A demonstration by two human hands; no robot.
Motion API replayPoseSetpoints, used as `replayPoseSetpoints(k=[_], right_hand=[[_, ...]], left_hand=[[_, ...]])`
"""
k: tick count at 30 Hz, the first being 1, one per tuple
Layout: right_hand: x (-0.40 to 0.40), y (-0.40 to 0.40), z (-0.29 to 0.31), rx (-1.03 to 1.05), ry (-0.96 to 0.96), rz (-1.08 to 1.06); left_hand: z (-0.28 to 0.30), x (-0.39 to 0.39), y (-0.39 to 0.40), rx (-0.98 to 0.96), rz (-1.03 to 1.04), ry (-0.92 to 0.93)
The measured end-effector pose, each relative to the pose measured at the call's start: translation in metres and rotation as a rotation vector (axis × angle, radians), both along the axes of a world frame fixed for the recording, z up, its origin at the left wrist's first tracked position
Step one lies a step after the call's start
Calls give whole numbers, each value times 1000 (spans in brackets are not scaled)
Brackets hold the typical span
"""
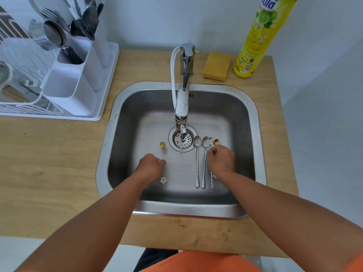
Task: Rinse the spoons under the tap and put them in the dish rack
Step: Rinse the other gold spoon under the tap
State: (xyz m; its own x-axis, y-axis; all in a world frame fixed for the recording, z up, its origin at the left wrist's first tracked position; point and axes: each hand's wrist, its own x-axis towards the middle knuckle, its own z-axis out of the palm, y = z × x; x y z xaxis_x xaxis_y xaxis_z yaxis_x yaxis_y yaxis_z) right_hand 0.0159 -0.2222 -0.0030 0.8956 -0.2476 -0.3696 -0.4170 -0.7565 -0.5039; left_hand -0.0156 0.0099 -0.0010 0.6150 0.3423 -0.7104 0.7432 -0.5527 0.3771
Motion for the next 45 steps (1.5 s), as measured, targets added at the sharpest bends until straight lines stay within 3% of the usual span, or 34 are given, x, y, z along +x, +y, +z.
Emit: replayPoseSetpoints(k=[3, 6, 9, 14, 27, 35, 45], right_hand=[[7, 16, 10, 231, 12, 70], [15, 33, 20, 557, 225, 41], [18, 43, 24, 679, 363, 21], [18, 43, 22, 674, 357, 23], [-3, 32, 17, 498, 193, 380], [-2, 25, 19, 483, 154, 347], [1, 24, 26, 447, 147, 380]], left_hand=[[5, 2, -13, -78, -9, -82], [10, 3, -25, -150, -33, -152], [14, 3, -34, -177, -48, -204], [22, -3, -45, -203, -42, -274], [25, 18, -45, -376, 303, -347], [23, 16, -55, -324, 330, -443], [18, 6, -59, -524, 538, -391]])
